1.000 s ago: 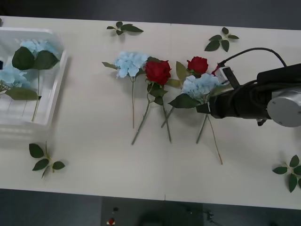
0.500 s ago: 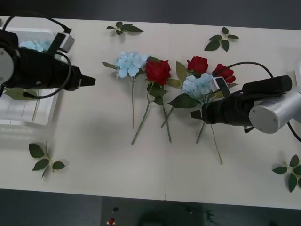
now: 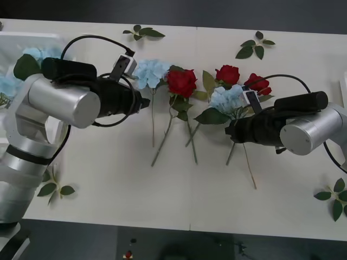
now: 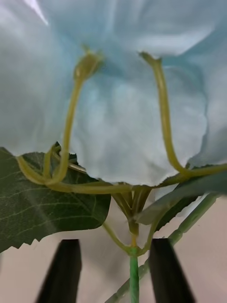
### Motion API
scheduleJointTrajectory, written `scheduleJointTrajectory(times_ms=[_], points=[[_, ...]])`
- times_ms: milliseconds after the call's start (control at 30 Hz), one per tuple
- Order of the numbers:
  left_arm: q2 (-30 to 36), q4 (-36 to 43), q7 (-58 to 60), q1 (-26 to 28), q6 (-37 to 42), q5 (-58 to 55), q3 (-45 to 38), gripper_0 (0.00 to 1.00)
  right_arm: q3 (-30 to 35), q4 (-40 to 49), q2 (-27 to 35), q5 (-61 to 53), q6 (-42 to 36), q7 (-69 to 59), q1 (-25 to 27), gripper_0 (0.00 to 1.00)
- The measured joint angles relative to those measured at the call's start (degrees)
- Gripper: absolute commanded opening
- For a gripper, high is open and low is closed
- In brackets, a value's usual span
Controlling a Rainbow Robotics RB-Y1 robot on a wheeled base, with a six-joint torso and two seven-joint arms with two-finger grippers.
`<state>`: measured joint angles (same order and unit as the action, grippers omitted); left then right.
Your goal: Put the red flowers into the right box and the blue flowers into the left box
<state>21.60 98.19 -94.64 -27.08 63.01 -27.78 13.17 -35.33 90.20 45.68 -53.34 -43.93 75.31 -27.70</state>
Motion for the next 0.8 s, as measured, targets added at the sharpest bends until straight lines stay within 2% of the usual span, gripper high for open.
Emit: scheduleJointTrajectory(times_ms=[167, 433, 600, 800], points=[[-0.89, -1.85, 8.54, -0.04, -4.24, 8.56, 6.25, 1.00, 0.00, 0.00, 0.00, 0.83, 1.04, 0.00, 0.00, 0.00], [-1.10, -10.49, 15.58, -2.48, -11.22, 16.32, 15.86, 1.00, 0.00, 0.00, 0.00, 0.85, 1.01, 0.00, 0.00, 0.00], [-4.42, -15.45, 16.72, -3.67, -13.29, 17.12, 16.14, 1.00, 0.00, 0.53, 0.44, 0.79, 1.04, 0.00, 0.00, 0.00], [-8.04, -18.12, 16.73, -3.70, -13.59, 20.21, 15.01, 1.00, 0.07, 4.75, 5.12, -4.72, 1.05, 0.00, 0.00, 0.00]])
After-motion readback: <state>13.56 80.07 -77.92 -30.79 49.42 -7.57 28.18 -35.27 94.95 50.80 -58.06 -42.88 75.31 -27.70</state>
